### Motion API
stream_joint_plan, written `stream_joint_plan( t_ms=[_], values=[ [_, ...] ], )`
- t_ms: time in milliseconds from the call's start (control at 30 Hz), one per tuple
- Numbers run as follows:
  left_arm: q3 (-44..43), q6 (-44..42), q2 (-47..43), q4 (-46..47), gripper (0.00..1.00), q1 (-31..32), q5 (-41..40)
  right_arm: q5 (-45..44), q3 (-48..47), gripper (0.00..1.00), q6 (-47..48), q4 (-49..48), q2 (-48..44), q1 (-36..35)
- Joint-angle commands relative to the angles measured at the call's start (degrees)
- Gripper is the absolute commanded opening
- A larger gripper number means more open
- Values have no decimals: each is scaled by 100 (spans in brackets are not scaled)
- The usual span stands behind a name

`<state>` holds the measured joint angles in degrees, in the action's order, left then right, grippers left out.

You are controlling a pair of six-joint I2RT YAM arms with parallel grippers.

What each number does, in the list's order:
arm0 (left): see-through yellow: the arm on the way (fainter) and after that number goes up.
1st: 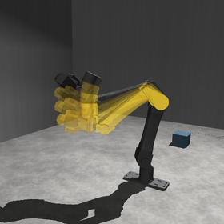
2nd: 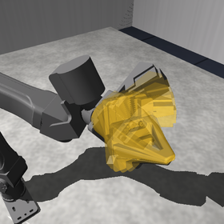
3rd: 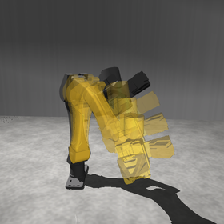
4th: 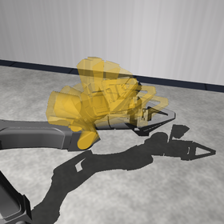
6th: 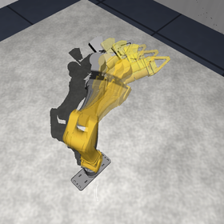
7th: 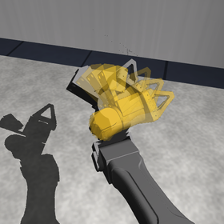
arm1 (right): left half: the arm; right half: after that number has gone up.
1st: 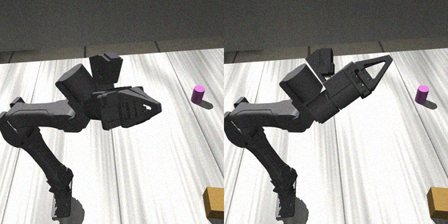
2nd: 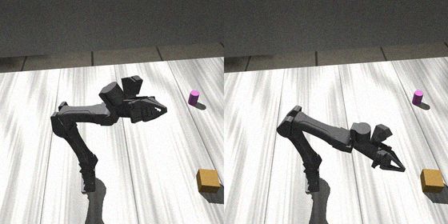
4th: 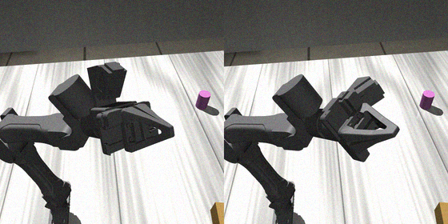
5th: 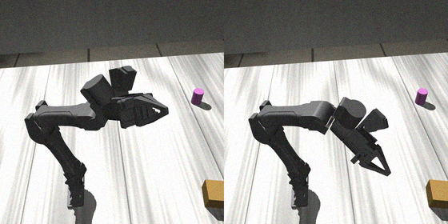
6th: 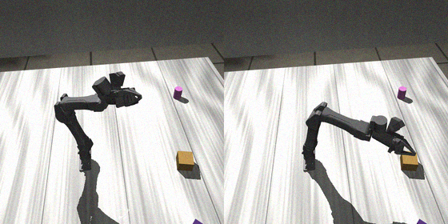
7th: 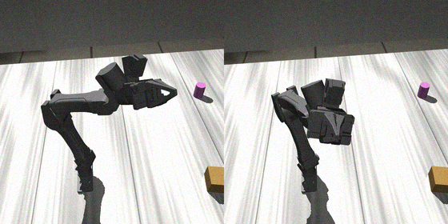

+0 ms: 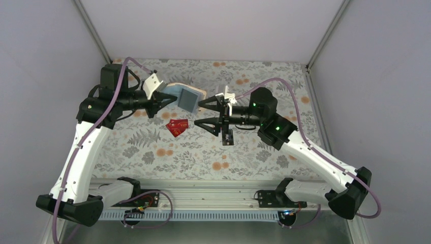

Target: Take the credit cards out of the card holder

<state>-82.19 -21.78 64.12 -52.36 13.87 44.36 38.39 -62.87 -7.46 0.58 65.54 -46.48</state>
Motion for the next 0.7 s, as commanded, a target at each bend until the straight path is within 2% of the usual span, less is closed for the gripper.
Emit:
stream_joint_plan(
  t_ms=[0,400,667],
  values=[
    [-12,69,-49,134,2,-29,100,394,-185,78,40,-197,-74,-51],
    [6,-5,-114,80,2,-29,300,-272,-511,74,-33,-57,183,-52],
    [-7,-19,-111,59,3,-31,383,-37,-656,74,148,-3,314,-55]
  ],
)
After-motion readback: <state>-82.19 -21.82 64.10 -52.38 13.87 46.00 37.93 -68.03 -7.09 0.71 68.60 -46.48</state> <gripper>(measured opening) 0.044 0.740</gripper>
